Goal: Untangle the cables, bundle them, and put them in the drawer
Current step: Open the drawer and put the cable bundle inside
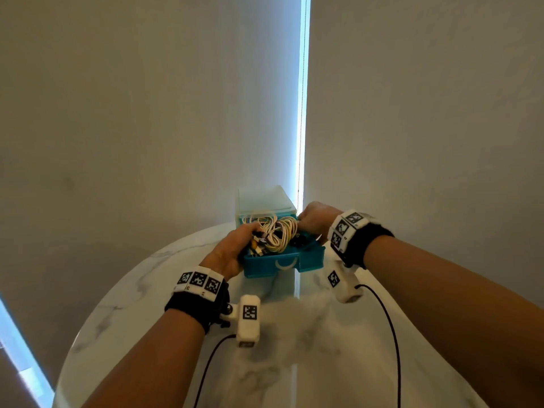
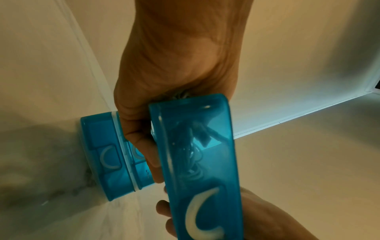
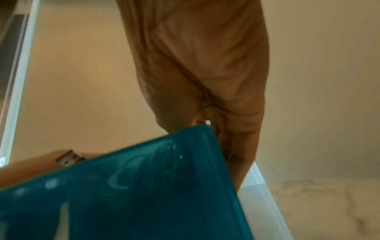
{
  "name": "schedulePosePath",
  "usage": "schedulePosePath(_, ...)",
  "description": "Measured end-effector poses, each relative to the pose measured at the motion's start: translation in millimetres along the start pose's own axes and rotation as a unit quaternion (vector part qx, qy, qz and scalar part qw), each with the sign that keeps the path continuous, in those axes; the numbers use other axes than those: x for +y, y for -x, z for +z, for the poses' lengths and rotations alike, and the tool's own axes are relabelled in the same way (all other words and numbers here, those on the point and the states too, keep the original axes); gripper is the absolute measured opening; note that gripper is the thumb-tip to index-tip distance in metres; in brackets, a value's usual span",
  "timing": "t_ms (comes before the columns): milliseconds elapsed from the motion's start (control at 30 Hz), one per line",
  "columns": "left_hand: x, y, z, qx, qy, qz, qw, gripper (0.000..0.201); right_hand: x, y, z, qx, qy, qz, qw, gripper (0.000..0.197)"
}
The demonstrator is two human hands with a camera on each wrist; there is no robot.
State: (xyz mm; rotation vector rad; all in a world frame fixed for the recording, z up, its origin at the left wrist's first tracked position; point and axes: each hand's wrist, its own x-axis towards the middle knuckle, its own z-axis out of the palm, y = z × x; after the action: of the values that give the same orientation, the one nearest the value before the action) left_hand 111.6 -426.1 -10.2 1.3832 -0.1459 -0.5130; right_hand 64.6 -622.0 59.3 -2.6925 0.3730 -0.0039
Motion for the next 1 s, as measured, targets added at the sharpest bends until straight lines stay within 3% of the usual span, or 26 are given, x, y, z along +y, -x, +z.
schedulePosePath(67, -2, -3, -1, 0.012, 0.002, -0.001, 1.0, 0.048, -2, -8, 3, 0.046, 0.017, -0.018, 0.999, 0.071)
schedulePosePath(133, -2, -3, -1, 0.033, -0.002, -0.001, 0.999, 0.069, -3, -13, 0, 0.046, 0.053, -0.059, 0.996, 0.098)
schedulePosePath(233, -3, -6, -3, 0.074, -0.002, 0.025, 0.997, 0.11, -5, -16, -6, -0.018, 0.138, -0.137, 0.981, 0.096)
schedulePosePath(300, 0, -7, -5, 0.046, -0.004, 0.032, 0.998, 0.12, -4, -19, -11, -0.051, 0.161, -0.15, 0.974, 0.095)
schedulePosePath(367, 3, -7, -6, 0.01, -0.001, 0.028, 1.0, 0.117, 0, -23, -13, -0.064, 0.162, -0.147, 0.974, 0.09)
schedulePosePath(433, 6, -10, -6, 0.001, 0.004, 0.025, 1.0, 0.1, 6, -28, -12, -0.048, 0.137, -0.154, 0.977, 0.083)
schedulePosePath(500, 7, -14, -4, 0.027, 0.006, 0.033, 0.999, 0.08, 10, -30, -10, -0.012, 0.095, -0.165, 0.982, 0.075)
schedulePosePath(633, 8, -21, -6, 0.067, 0.008, 0.04, 0.997, 0.064, 17, -36, -1, 0.031, 0.028, -0.184, 0.982, 0.059)
schedulePosePath(767, 7, -42, -20, 0.064, -0.008, 0.025, 0.998, 0.09, 21, -42, -1, 0.032, -0.073, -0.178, 0.981, 0.021)
schedulePosePath(867, 15, -37, -23, 0.061, -0.019, 0.02, 0.998, 0.08, 20, -41, -6, -0.01, -0.151, -0.143, 0.978, 0.033)
schedulePosePath(1000, 20, -35, -26, 0.072, -0.051, 0.013, 0.996, 0.085, 24, -45, -10, -0.024, -0.075, -0.149, 0.986, 0.07)
